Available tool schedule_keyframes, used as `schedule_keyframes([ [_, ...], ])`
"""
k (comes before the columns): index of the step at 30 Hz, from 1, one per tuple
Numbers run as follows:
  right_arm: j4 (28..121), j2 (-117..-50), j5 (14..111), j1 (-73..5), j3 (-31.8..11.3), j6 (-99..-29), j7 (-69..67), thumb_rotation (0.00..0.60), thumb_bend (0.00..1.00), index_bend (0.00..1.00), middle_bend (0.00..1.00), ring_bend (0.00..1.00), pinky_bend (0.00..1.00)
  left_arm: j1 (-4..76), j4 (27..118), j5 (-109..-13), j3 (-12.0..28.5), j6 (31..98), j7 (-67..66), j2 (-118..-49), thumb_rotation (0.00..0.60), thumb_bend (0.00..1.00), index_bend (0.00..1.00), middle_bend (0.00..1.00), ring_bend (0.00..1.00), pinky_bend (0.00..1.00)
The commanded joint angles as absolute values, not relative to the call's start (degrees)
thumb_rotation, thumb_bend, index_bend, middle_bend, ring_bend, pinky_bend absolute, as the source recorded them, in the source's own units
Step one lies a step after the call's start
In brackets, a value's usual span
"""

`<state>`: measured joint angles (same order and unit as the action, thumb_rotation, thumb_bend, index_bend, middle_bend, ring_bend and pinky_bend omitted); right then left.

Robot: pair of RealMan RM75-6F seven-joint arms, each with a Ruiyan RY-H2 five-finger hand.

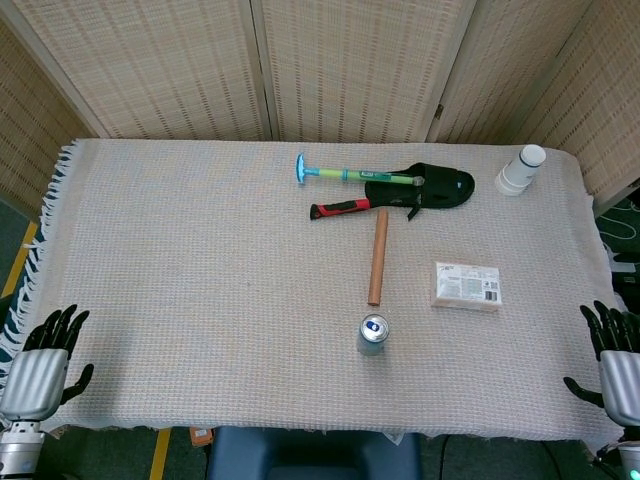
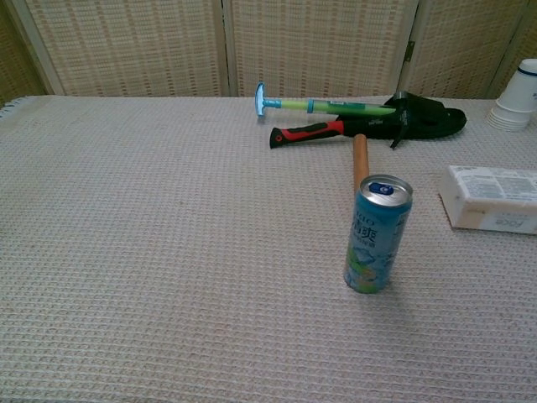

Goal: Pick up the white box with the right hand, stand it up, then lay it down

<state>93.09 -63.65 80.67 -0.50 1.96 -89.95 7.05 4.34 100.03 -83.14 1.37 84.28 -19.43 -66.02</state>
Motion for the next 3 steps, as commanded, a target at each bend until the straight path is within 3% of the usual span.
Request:
schedule_keyframes([
  [1,92.99,-63.38,80.36,-0.27,1.39,-89.46,6.2,0.6,0.0,0.0,0.0,0.0,0.0,4.29,100.11,-83.33,1.32,84.47,-19.31,-65.96,0.6,0.35,0.1,0.0,0.0,0.15],
  [3,93.07,-63.34,80.26,-0.04,1.08,-89.59,6.25,0.6,0.0,0.0,0.0,0.0,0.0,4.27,100.14,-83.44,1.31,84.58,-19.27,-65.89,0.6,0.35,0.1,0.0,0.0,0.15],
])
